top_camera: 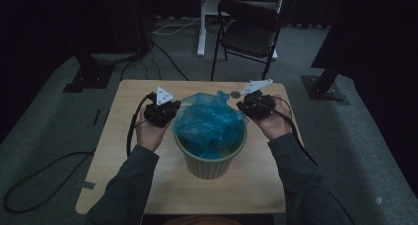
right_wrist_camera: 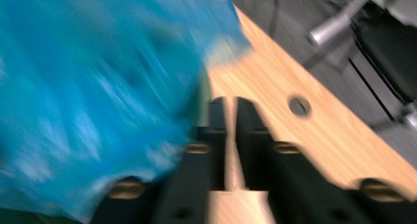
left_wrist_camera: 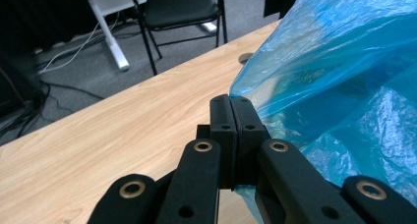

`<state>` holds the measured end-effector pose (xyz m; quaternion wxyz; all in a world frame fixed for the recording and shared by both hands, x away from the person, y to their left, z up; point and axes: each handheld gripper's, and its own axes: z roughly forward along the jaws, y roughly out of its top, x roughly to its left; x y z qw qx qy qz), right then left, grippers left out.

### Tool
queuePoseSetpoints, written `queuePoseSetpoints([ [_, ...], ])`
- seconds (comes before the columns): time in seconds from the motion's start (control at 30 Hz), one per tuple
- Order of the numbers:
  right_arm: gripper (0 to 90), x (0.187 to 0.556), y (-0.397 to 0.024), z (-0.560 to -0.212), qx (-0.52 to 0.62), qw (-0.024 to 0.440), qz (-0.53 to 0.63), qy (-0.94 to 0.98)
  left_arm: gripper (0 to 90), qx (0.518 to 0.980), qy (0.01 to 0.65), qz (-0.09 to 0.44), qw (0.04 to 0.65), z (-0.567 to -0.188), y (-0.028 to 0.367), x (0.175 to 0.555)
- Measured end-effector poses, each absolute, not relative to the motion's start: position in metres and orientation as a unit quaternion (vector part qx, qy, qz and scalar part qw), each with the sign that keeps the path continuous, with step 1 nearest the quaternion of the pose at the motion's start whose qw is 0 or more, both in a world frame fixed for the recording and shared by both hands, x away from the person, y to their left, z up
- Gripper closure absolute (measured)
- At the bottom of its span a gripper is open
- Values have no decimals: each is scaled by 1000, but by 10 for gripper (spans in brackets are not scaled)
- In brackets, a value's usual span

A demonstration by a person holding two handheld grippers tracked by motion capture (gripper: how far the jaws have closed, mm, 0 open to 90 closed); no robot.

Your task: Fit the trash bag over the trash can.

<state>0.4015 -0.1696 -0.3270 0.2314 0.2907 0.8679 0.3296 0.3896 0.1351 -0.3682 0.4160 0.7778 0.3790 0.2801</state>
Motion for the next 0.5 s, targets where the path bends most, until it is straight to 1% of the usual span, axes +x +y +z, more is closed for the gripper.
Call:
queuePoseSetpoints([
  [0.13,671,398,-166,-321,246,200,371,873,888,779,369,280,423,-367,132,388],
  [0.27,611,392,-156,-319,203,185,373,886,884,779,365,278,428,-365,130,388],
  [0.4,608,391,-148,-316,215,227,357,880,880,781,360,280,427,-366,128,387],
  [0.5,604,394,-150,-313,217,229,365,876,878,783,357,279,427,-366,129,388],
])
